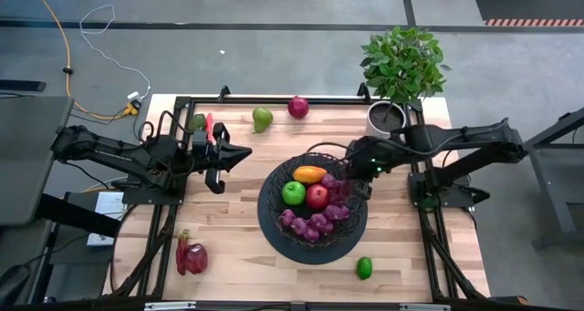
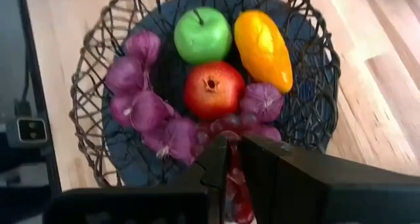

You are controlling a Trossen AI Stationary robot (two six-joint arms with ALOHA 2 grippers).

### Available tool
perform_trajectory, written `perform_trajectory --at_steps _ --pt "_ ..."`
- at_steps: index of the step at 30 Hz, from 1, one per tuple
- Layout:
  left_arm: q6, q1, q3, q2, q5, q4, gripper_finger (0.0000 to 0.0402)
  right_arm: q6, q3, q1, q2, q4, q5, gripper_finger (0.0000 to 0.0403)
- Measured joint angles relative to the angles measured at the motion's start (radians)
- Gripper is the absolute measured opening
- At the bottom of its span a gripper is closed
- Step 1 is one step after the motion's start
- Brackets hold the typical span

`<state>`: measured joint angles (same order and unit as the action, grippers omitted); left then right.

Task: Build produce basket
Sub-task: Put the red grapes into the basket

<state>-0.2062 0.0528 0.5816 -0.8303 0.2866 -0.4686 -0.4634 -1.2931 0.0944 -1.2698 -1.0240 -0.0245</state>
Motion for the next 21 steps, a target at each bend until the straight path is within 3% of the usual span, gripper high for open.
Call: perform_trajectory --at_steps 11,21 --pt "0.034 0.0 0.0 0.0 0.013 0.0 0.0 0.034 -0.285 0.005 -0.116 -0.367 0.017 0.0023" --pt "0.034 0.0 0.0 0.0 0.013 0.0 0.0 0.074 -0.297 0.004 -0.203 -0.368 0.022 0.0023"
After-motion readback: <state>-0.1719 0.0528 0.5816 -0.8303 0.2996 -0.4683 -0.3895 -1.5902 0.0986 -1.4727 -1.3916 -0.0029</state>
